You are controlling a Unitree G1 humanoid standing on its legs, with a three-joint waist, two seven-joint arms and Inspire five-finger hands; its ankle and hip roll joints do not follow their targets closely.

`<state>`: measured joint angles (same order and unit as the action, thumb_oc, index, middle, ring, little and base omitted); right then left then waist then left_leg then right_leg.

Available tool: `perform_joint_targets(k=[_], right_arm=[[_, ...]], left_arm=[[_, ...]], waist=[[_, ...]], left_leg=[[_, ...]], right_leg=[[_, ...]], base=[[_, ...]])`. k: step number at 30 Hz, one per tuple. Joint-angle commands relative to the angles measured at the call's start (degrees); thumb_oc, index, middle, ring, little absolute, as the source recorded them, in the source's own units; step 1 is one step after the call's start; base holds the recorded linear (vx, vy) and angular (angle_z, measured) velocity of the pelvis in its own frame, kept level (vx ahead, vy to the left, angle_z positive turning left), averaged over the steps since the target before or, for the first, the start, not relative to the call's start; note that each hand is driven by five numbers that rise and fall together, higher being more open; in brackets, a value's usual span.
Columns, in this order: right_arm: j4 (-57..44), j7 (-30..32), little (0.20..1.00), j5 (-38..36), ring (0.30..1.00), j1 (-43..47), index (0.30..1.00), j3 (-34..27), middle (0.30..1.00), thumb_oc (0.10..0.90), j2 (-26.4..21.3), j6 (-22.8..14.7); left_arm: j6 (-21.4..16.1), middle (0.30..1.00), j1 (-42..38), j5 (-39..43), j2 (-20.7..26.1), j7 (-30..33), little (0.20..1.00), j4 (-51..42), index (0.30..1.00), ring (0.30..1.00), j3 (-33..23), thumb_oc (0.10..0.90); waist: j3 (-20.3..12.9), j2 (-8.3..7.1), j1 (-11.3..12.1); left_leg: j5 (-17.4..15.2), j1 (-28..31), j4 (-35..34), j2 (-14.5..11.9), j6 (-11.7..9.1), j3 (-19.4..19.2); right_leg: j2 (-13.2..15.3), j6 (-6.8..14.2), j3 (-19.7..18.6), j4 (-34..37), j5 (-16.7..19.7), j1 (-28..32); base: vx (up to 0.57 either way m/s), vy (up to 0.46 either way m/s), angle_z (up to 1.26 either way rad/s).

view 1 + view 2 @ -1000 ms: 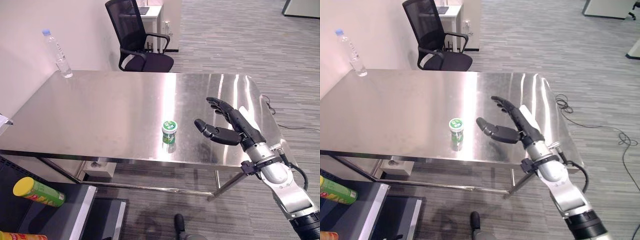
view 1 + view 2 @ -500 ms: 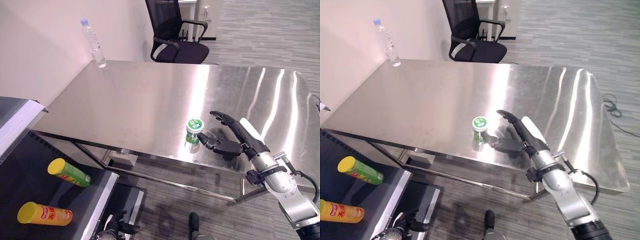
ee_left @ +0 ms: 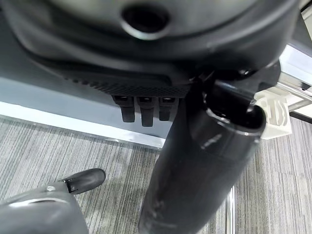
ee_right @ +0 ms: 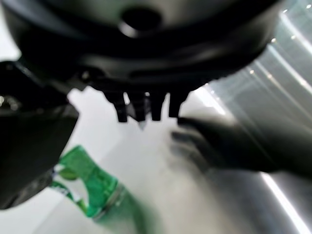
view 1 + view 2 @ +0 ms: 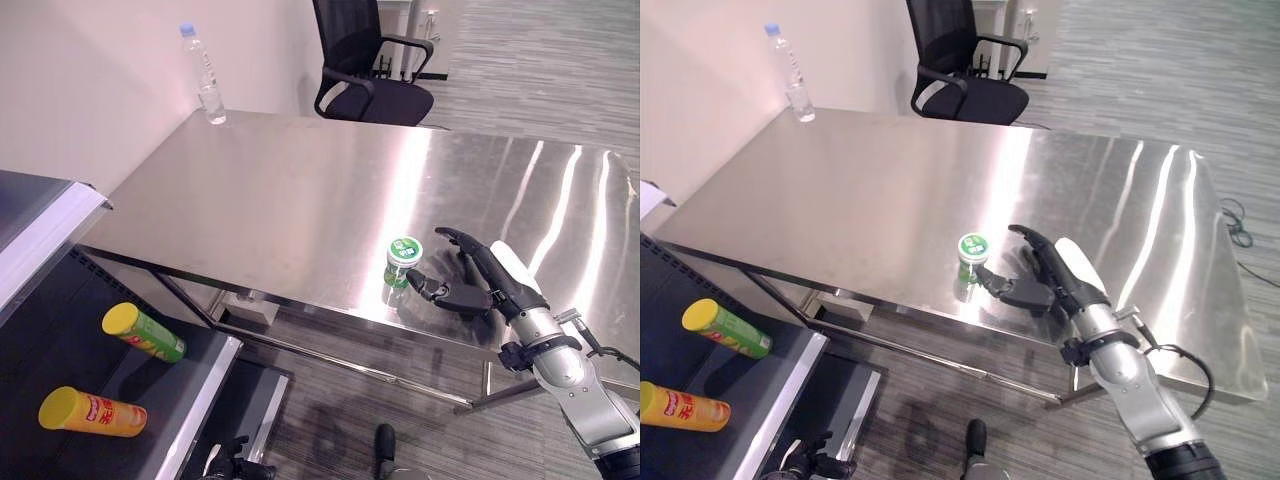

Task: Put the goods on the table back onto the shelves and tidy them up.

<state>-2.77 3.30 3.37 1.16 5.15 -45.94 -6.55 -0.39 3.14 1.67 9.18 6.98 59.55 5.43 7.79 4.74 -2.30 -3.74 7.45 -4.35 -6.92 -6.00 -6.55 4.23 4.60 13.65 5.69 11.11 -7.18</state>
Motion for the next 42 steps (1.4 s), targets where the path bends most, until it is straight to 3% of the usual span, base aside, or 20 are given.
perform_joint_targets(k=[1, 16, 42], right_arm=[[-3.7, 1.6, 0.900, -0.9, 0.900, 5.4, 0.900, -1.6, 0.900, 0.800, 0.2, -3.6], [-3.0, 0.2, 0.900, -1.0, 0.900, 7.3, 0.900, 1.4, 0.900, 0.800, -0.5, -4.0], [-3.2, 0.3, 0.900, -0.1, 0.900, 6.8, 0.900, 1.3, 0.900, 0.800, 0.5, -3.9]], left_arm=[[-2.6, 0.900, -1.9, -0.5, 4.6, 1.4, 0.900, 0.0, 0.900, 0.900, -0.5, 0.800], [-2.8, 0.900, -1.0, 0.0, 4.5, 1.4, 0.900, 0.6, 0.900, 0.900, -0.4, 0.800], [-2.7, 0.900, -1.4, 0.1, 4.6, 1.5, 0.900, 0.1, 0.900, 0.900, -0.2, 0.800]], waist=[[-2.2, -2.92, 0.5], [-2.2, -3.67, 2.0], [-2.0, -3.75, 2.2]], left_leg=[[2.7, -4.6, 1.0, -0.6, -1.6, -1.8], [2.6, -4.8, 1.0, -0.3, -1.6, -0.7], [2.2, -4.7, 1.1, -0.3, -1.5, -0.4]], right_leg=[[3.6, 7.4, -1.2, -2.8, -13.3, 8.4], [4.3, 7.4, 0.0, -2.9, -13.5, 9.1], [4.7, 7.4, 0.4, -3.3, -13.7, 9.3]], base=[[0.00, 0.003, 0.09], [0.01, 0.002, 0.03], [0.00, 0.000, 0.00]])
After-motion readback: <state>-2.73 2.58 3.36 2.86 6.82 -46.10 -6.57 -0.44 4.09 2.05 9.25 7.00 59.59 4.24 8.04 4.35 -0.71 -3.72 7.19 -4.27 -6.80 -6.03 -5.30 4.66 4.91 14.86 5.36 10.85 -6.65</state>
